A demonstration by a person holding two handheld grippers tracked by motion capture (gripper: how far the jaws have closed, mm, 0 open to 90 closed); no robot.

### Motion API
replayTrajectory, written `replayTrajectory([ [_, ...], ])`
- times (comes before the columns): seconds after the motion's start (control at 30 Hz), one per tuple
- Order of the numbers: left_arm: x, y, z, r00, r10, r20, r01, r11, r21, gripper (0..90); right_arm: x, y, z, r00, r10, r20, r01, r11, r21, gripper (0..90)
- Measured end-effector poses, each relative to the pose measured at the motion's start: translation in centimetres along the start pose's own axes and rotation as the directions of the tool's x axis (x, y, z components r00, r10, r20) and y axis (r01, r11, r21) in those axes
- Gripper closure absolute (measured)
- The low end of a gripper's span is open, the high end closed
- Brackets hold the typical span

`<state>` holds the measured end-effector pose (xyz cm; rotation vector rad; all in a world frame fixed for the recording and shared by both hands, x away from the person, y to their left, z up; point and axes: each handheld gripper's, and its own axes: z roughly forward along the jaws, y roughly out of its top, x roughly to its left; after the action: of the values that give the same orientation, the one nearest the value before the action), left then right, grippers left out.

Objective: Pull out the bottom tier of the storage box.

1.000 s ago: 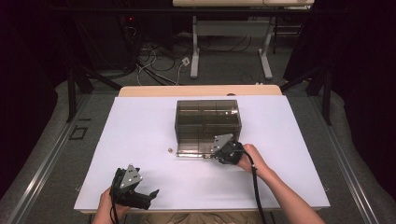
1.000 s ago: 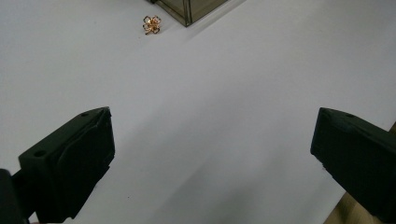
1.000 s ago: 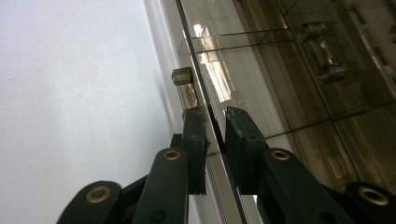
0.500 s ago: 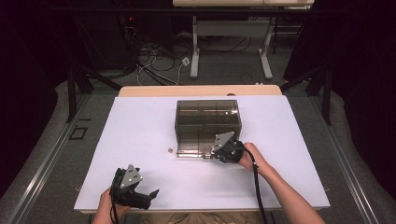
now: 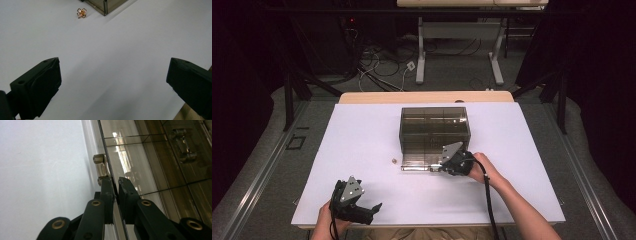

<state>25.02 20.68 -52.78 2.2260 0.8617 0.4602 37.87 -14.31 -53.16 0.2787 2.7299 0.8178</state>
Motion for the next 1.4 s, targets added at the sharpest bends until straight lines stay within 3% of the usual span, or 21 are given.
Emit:
replayTrajectory([
  [0.27, 0.0, 0.0, 0.0, 1.0, 0.0, 0.0, 0.0, 1.0, 0.0, 0.0, 0.3, 0.0, -0.2, 0.9998, -0.015, -0.012, 0.015, 1.0, 0.003, 83.0],
  [0.53, 0.0, 0.0, 0.1, 1.0, -0.001, 0.0, 0.001, 1.0, 0.0, 0.0, 0.4, 0.0, -0.2, 1.0, 0.004, -0.007, -0.004, 1.0, 0.001, 81.3],
  [0.8, 0.0, 0.0, 0.1, 1.0, -0.003, -0.001, 0.003, 1.0, -0.002, 0.0, 0.5, -0.3, -1.1, 0.9983, 0.058, 0.002, -0.058, 0.998, -0.026, 65.0],
  [0.9, 0.0, 0.0, 0.1, 1.0, -0.006, -0.001, 0.006, 1.0, -0.001, 0.0, 0.5, -0.4, -1.6, 0.9958, 0.091, 0.009, -0.091, 0.995, -0.035, 55.0],
  [0.97, 0.0, 0.0, 0.1, 1.0, -0.007, -0.001, 0.007, 1.0, -0.002, 0.0, 0.6, -0.4, -2.0, 0.9929, 0.119, 0.007, -0.118, 0.992, -0.049, 44.2],
  [1.13, 0.0, 0.1, 0.1, 1.0, -0.005, -0.004, 0.005, 1.0, -0.001, 0.0, 0.7, -0.7, -2.8, 0.9828, 0.184, 0.014, -0.183, 0.982, -0.055, 32.9],
  [1.4, 0.0, 0.1, 0.1, 1.0, -0.004, -0.005, 0.004, 1.0, -0.001, 0.0, 1.0, -1.3, -3.8, 0.9689, 0.246, 0.026, -0.244, 0.967, -0.072, 18.1],
])
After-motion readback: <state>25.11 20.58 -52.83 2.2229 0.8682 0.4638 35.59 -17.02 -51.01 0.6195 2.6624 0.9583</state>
